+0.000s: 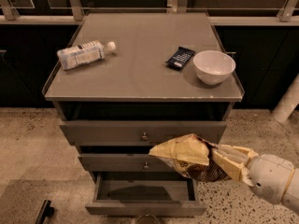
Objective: Place brown chip bag into bottom drawer
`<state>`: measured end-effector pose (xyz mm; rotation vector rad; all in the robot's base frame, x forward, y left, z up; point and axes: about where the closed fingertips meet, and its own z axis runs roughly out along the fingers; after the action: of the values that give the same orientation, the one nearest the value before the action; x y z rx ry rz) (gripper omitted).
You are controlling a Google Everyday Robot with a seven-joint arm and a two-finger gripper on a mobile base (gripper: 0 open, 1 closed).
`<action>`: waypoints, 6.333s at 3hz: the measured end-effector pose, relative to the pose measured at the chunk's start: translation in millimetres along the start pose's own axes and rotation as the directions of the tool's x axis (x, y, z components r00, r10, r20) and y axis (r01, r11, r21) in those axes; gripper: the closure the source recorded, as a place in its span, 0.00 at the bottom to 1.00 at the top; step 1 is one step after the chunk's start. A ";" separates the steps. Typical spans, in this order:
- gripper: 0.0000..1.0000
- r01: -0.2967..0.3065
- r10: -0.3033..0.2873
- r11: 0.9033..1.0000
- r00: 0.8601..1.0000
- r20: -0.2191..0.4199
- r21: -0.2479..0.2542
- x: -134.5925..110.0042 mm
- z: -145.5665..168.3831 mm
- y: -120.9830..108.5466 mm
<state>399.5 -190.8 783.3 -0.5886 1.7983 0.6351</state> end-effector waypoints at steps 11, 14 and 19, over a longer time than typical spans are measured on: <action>1.00 -0.572 0.557 0.816 0.817 -0.149 -0.082 393.4 197.9 -119.1; 1.00 -0.577 0.562 0.815 0.809 -0.175 -0.050 421.2 240.4 -140.1; 0.00 -0.576 0.561 0.816 0.809 -0.175 -0.051 421.0 241.7 -140.2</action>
Offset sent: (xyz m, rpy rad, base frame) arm 0.0432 -0.0017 -0.1895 0.2466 0.1693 0.0090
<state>537.3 -166.9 297.7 -0.1455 2.1122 1.1211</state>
